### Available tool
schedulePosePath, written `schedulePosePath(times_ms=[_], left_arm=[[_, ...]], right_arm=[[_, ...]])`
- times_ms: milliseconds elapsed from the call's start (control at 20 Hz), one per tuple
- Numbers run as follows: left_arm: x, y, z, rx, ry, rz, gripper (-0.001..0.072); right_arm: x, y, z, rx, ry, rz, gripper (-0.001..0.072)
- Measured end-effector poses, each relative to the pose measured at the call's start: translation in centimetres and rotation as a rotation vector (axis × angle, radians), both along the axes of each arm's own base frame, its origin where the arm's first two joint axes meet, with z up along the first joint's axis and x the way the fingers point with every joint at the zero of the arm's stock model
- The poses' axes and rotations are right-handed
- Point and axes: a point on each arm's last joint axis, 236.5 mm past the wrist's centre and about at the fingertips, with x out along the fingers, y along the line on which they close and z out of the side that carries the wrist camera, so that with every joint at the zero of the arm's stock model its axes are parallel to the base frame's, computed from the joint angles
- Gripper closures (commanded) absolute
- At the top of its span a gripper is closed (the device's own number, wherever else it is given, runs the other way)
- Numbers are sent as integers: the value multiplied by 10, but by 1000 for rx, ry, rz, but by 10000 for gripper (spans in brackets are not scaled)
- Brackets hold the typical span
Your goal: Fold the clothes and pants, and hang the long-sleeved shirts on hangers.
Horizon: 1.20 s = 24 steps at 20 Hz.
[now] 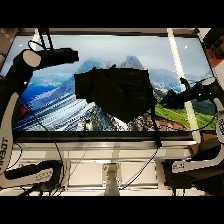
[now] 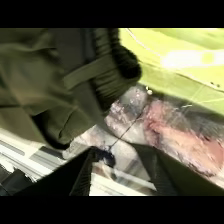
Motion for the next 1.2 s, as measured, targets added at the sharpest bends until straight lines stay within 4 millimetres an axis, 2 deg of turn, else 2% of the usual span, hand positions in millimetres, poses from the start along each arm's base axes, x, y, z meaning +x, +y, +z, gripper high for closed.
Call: schedulePosePath(times_ms=[150,200,250,300,550,650,850,1200], left_arm=[[-32,3,-29,32,116,-30,699],[-44,5,-40,38,154,-33,698],[-54,7,-50,40,186,-32,698],[-66,8,-59,38,218,-30,698],[-125,13,-106,4,362,0,699],[-142,11,-125,-39,407,18,699],[-154,3,-149,-135,425,51,699],[-153,2,-158,-186,407,84,698]], right_arm=[[0,5,-16,-3,33,-50,297],[0,7,-20,-6,47,-65,275],[2,11,-24,-8,57,-81,191],[3,14,-27,-11,67,-93,159],[14,27,-38,-24,85,-152,161],[19,31,-37,-15,80,-172,163],[36,34,-29,2,41,-203,168],[59,36,4,36,-17,-210,167]])
